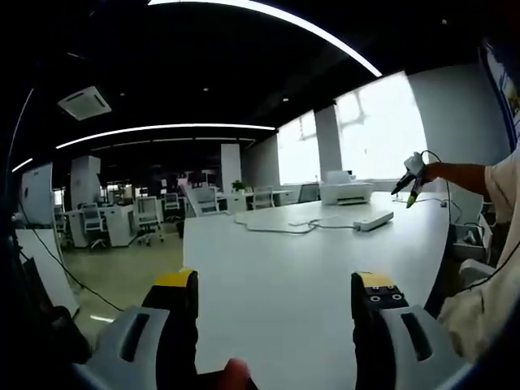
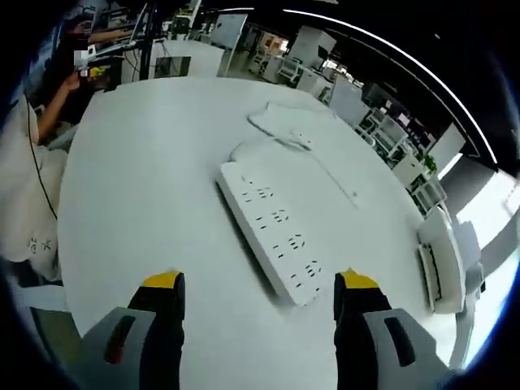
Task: Pick up the power strip scattered on the table, fix it on the side mounting bracket of the table, and press the switch
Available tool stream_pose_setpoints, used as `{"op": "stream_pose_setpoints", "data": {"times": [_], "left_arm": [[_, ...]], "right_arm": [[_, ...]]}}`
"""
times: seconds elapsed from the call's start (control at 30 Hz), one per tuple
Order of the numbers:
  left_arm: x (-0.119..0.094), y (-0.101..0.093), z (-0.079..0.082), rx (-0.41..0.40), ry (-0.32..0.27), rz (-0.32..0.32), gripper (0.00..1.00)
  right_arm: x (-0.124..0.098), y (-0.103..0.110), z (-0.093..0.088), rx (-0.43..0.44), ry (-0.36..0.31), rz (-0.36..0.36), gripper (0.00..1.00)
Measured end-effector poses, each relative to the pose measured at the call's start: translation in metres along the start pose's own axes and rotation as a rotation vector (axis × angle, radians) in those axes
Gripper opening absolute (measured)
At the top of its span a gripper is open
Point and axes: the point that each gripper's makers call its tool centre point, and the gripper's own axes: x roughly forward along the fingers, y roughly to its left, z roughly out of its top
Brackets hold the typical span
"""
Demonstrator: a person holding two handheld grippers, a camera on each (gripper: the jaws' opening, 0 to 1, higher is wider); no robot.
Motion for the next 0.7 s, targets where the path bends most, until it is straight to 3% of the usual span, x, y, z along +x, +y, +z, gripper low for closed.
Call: {"op": "stream_pose_setpoints", "data": {"times": [0.57,0.7], "left_arm": [[0.006,-0.005,-0.003,-0.006,0.019,-0.018,0.80],[0.012,-0.010,-0.004,0.002,0.028,-0.032,0.80]], "right_arm": [[0.026,-0.019,-0.023,-0.050,0.194,0.071,0.68],[0.033,-0.028,-0.020,-0.061,0.215,0.076,0.67]]}}
